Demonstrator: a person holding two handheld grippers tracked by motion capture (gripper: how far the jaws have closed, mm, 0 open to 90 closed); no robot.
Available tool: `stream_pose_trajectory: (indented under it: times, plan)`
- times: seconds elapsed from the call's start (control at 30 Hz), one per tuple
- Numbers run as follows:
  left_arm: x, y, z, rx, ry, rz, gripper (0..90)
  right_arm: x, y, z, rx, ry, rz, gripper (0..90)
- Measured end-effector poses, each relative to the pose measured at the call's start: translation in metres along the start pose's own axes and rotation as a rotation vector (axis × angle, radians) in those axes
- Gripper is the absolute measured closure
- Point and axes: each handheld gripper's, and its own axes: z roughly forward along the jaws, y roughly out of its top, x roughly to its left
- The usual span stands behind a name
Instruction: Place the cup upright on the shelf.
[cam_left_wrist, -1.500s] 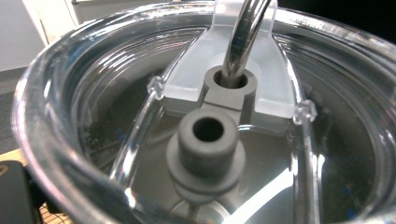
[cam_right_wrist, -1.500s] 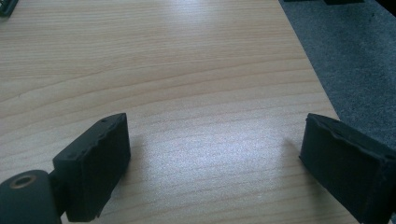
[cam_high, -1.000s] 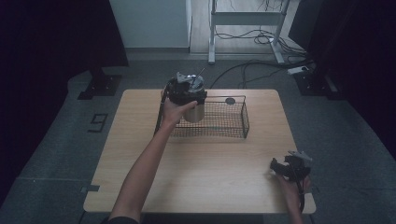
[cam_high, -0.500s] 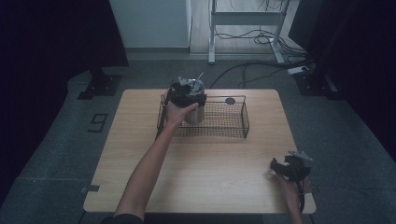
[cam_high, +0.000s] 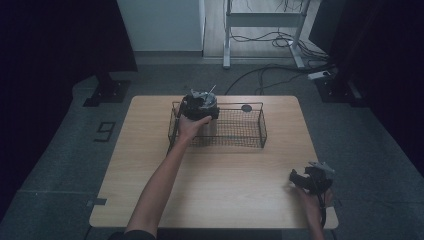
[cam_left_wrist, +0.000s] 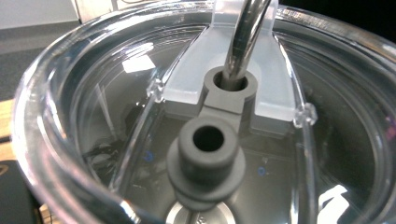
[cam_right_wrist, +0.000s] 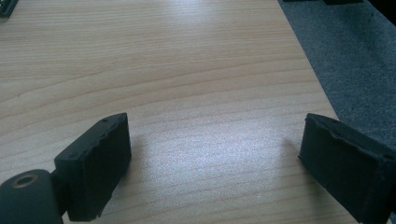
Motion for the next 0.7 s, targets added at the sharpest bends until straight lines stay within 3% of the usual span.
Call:
stream_pose_trajectory:
  times: [0.47,0.7]
  plan:
    - [0.0,-0.018,0.013,0.02,0.003,0.004,3.9,0.0,0.0,0.0,0.0,-0.001,-0.001,8.8]
    - [-0.003,-0.025,0.011,-0.001,0.005,0.026,3.8,0.0,0.0,0.0,0.0,-0.001,-0.001,8.8]
